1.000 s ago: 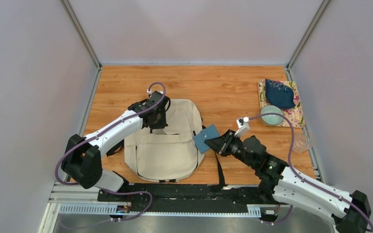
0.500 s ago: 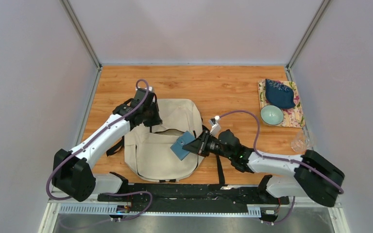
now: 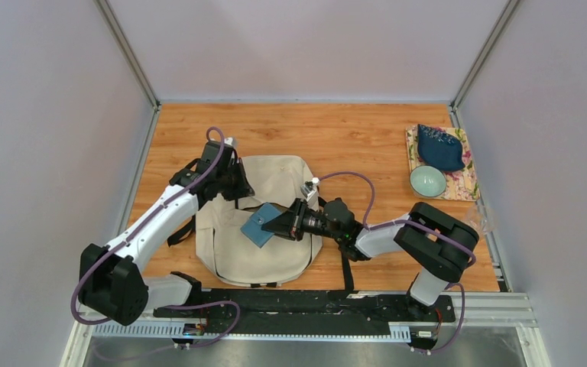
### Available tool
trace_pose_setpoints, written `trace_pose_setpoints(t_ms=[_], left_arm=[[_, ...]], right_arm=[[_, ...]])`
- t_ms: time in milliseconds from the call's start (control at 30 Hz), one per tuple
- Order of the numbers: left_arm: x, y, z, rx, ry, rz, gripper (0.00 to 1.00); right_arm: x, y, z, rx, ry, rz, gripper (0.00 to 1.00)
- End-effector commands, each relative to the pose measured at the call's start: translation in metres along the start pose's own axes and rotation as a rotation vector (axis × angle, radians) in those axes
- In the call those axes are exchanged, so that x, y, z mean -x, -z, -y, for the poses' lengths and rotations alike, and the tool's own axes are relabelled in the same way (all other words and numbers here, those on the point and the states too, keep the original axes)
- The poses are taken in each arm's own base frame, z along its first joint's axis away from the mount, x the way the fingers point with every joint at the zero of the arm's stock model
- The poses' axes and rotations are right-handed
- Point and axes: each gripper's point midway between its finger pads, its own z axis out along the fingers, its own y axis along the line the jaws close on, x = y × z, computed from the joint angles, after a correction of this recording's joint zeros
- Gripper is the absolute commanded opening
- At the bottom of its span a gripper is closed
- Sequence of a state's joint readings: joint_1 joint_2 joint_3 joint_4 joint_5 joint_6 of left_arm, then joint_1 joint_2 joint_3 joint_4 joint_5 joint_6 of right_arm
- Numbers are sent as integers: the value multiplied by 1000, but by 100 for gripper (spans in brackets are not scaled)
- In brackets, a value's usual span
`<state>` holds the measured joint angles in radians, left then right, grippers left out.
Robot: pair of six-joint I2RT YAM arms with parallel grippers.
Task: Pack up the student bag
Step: Place the personal item in the student bag.
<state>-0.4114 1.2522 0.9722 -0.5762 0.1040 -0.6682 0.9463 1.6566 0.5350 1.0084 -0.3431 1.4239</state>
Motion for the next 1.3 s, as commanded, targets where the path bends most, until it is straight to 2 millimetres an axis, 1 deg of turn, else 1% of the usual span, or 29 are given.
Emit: trace_pose_setpoints(t_ms=[0,133,267,300,367,400,467,533,633,700,733,767,800,867,1033,1067,1133,1200,1233,1267], left_arm=[[23,15,23,-109,-1,95,0],[24,14,20,-109,9,93,0],[25,15,22,-123,17,95,0],[25,15,22,-123,18,95,0],[25,16,22,-127,21,96,0],[26,16,23,-131,21,97,0],[25,17,23,-135,22,94,0],[26,18,24,-141,22,96,0],[24,19,27,-165,23,93,0],[23,21,29,-181,21,93,0],[24,22,31,-189,24,102,0],[24,23,32,-196,21,102,0],[24,25,33,-206,17,105,0],[23,27,36,-219,10,101,0],[17,27,36,-239,12,88,0],[16,29,36,-242,11,89,0],[12,28,35,-244,23,85,0],[6,27,37,-271,38,70,0],[7,28,42,-298,55,71,0],[2,27,46,-326,62,43,0]], right_arm=[[-1,-4,-36,154,-12,-21,0],[-4,-1,-23,112,-28,-21,0],[-5,-2,-11,59,-33,-23,0],[-5,-3,-5,32,-40,-26,0],[-6,-5,-2,17,-35,-33,0],[-6,-4,-5,32,-28,-30,0],[-4,-4,-5,31,-27,-23,0],[-3,-5,0,5,-29,-22,0],[4,-9,2,3,-16,-7,0],[12,-12,4,-2,-34,7,0],[13,-13,8,-3,-46,4,0],[16,-13,4,17,-47,10,0],[22,-14,-4,47,-52,23,0],[29,-14,-3,48,-52,40,0],[61,-13,-5,28,-21,148,0],[67,-11,-9,34,-17,170,0],[84,-9,-9,23,-19,240,0],[93,-8,-2,-14,-19,283,0],[102,-8,-2,-23,-13,328,0],[107,-8,0,-37,-7,347,0]])
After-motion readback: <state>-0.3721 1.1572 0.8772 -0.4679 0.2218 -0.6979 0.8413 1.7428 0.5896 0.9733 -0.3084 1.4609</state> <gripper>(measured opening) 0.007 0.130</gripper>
